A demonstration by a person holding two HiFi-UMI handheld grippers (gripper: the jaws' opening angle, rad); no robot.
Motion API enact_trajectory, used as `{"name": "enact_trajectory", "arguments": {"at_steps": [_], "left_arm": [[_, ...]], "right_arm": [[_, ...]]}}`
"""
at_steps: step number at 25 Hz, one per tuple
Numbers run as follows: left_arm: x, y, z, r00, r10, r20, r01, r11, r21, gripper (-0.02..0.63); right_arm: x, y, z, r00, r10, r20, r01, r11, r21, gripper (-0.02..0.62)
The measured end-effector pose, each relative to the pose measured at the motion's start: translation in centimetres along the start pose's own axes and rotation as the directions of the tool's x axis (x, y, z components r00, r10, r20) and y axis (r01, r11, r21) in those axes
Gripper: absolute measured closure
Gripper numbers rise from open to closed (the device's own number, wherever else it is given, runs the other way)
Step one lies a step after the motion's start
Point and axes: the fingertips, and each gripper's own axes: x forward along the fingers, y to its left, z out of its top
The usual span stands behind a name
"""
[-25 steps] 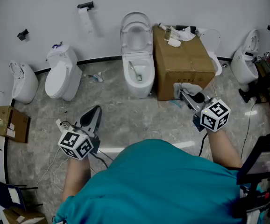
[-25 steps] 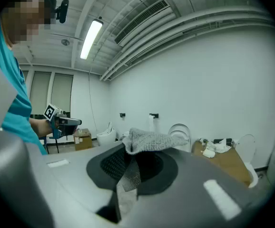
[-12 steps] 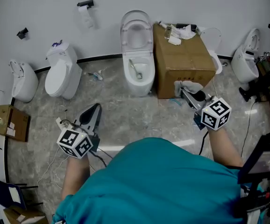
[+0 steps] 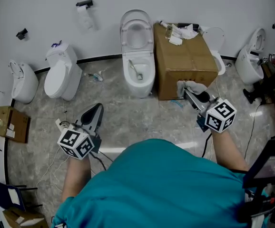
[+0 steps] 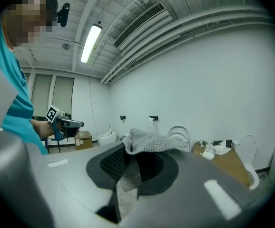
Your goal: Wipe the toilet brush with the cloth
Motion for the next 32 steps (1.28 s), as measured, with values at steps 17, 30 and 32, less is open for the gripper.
{"name": "enact_trajectory", "arguments": {"at_steps": [17,30,32], "left_arm": [[8.4,-7.3,-1.2,0.999,-0.015,-0.032,0.015,1.0,-0.007,0.612],[11.1,6.4,0.8,0.994,-0.107,-0.008,0.107,0.993,-0.045,0.612],[11.7,9.2,2.0,0.992,-0.13,-0.005,0.13,0.991,-0.032,0.612]], "right_arm": [[-3.8,-7.5,-1.5,0.998,0.058,-0.016,-0.058,0.998,-0.022,0.557],[8.8,-6.1,1.0,0.999,-0.008,-0.033,0.006,0.999,-0.044,0.557],[11.2,-6.0,2.0,0.999,-0.029,-0.033,0.027,0.998,-0.049,0.557]]}}
